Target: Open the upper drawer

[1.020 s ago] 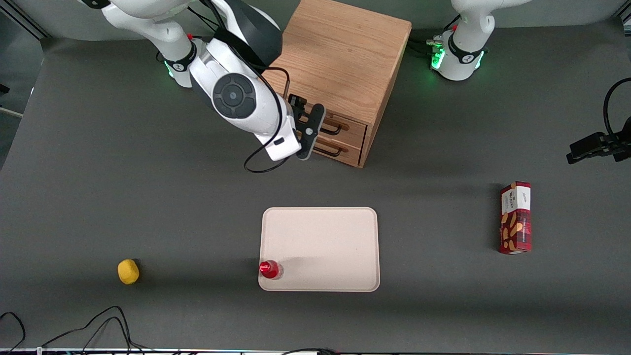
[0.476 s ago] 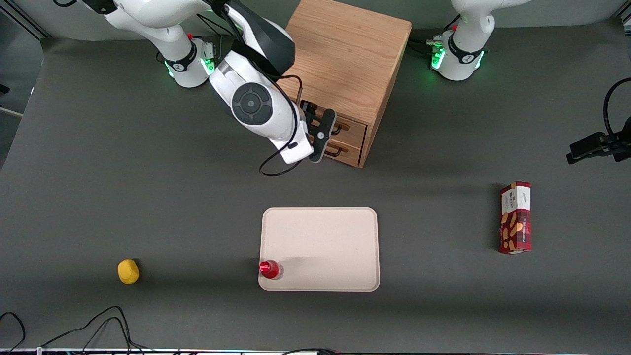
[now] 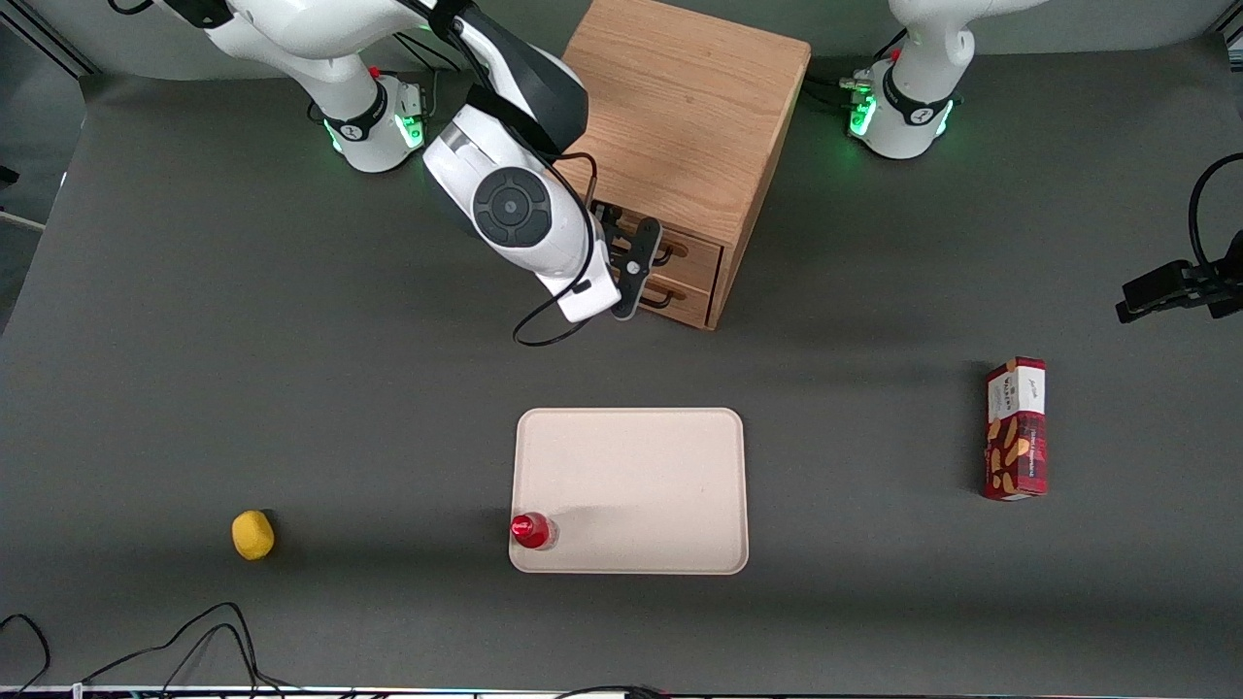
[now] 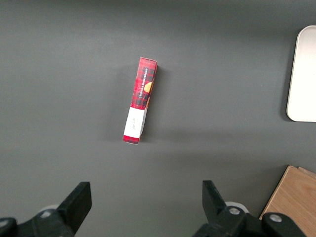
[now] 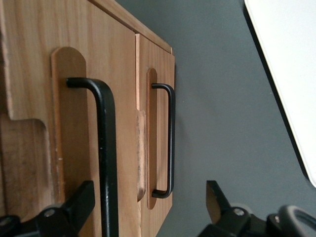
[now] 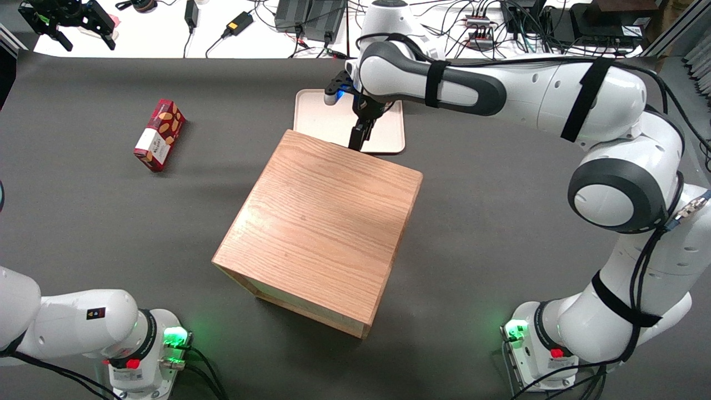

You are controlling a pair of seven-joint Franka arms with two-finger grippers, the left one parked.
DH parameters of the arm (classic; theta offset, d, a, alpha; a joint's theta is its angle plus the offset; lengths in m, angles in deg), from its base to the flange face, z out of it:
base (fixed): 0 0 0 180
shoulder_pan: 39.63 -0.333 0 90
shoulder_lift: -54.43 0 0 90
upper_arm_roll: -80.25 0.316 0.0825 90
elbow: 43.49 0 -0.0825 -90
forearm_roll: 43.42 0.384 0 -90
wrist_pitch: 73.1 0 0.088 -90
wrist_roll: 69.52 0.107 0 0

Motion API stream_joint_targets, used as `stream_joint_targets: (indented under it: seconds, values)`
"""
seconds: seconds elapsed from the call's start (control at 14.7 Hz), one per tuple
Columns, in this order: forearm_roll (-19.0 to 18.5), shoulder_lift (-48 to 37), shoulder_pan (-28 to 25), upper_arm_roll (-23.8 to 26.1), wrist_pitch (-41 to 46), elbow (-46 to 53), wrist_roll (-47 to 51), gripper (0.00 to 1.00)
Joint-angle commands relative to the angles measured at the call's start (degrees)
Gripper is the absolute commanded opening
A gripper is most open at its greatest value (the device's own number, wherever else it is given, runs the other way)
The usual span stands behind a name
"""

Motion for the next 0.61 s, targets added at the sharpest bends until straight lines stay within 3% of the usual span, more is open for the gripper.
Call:
stream_joint_targets:
  seconds: [0.0, 0.54]
  values:
    - [-0.7, 0.7, -0.2, 0.0, -2.0, -0.1, -1.2, 1.00]
    - [-2.4, 2.3, 0.4, -0.2, -3.6, 0.2, -1.8, 1.00]
